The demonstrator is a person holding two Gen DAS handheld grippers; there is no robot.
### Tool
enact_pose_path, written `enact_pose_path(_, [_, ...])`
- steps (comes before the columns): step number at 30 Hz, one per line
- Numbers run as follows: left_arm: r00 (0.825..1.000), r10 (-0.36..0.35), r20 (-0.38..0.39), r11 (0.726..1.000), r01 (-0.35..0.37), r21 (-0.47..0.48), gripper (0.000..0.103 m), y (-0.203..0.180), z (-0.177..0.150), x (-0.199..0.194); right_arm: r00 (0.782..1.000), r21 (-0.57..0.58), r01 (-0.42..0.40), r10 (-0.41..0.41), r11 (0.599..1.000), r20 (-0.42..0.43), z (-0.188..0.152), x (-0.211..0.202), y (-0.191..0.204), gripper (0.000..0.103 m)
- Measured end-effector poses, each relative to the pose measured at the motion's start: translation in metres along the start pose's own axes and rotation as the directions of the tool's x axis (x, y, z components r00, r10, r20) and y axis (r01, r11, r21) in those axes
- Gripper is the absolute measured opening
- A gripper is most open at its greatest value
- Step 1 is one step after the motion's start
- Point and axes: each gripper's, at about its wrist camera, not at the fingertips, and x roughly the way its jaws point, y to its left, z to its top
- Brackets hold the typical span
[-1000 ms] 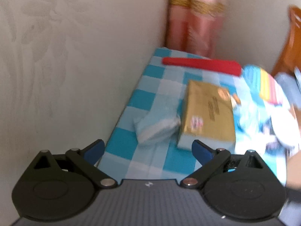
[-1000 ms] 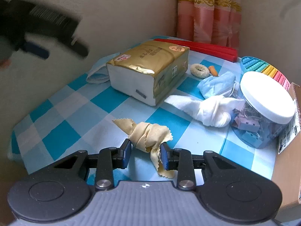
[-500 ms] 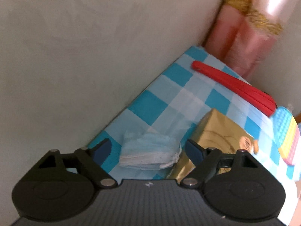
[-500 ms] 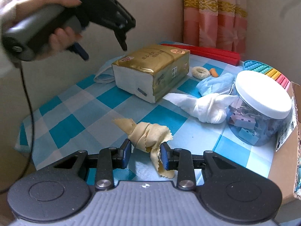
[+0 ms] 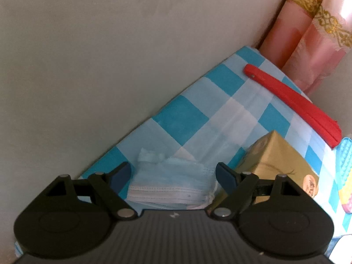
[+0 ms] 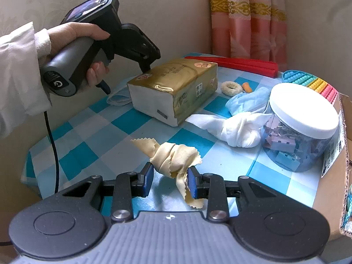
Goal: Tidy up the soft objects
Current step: 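Grasp the blue face mask with the left gripper while the right gripper holds the cloth, then carry the cloth into the box and open the right gripper while the left gripper holds the mask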
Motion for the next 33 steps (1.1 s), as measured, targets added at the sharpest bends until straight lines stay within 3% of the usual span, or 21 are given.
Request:
enact_pose_path(8, [1.000, -0.004, 0.002, 1.000, 0.004, 0.002, 0.073, 0.004, -0.001, 0.006, 1.000, -0.004, 0.009, -0.009, 1.000, -0.001, 0.001, 0.001, 0.001, 0.037])
enact_pose_path(14, [1.000, -0.010, 0.003, 1.000, 0.010, 0.027, 0.047, 0.009, -0.001, 0.003, 1.000, -0.011, 0.021, -0.021, 1.000, 0.000, 0.003, -0.001, 0.004, 0.037])
enact_pose_path(22, [1.000, -0.016, 0.001, 0.997, 0.016, 0.081, 0.047, 0.016, -0.005, -0.010, 0.999, -0.021, 0.036, -0.035, 0.999, 0.006, 0.006, -0.009, 0.006, 0.037])
enact_pose_path(33, [0.999, -0.040, 0.027, 0.978, 0.034, 0.208, 0.047, 0.026, -0.025, -0.061, 0.999, -0.042, 0.043, -0.042, 0.998, 0.019, 0.008, -0.030, 0.010, 0.037])
